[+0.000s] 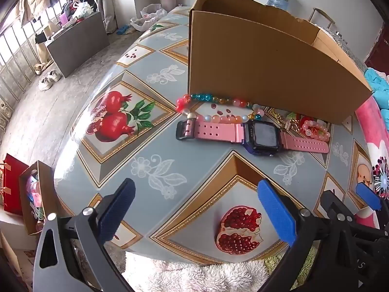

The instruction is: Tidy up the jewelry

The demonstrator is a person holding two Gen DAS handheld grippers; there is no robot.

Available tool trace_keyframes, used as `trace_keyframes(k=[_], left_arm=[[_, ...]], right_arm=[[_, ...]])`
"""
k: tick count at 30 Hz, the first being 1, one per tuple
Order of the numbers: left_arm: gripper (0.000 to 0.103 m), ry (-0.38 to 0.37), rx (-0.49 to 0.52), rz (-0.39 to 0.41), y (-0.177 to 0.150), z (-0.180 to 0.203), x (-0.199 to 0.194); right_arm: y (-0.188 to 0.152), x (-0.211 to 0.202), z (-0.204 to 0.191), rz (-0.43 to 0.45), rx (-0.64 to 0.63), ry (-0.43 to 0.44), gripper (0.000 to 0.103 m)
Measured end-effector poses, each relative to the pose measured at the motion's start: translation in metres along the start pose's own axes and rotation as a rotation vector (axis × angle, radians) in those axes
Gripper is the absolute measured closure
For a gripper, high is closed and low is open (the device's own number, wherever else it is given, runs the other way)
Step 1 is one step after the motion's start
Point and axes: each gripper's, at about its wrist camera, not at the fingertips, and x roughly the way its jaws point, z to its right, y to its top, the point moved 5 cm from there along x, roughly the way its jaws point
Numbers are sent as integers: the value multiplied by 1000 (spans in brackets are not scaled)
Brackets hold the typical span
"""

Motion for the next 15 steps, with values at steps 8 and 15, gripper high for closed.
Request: trace_keyframes(k=[8,15], left_arm=[[4,7,-5,-15,0,-2,4],[4,15,5,-8,-6,-2,3]], right_arm=[[0,0,-6,0,-5,1,7],[-3,2,-5,-3,-8,16,7]])
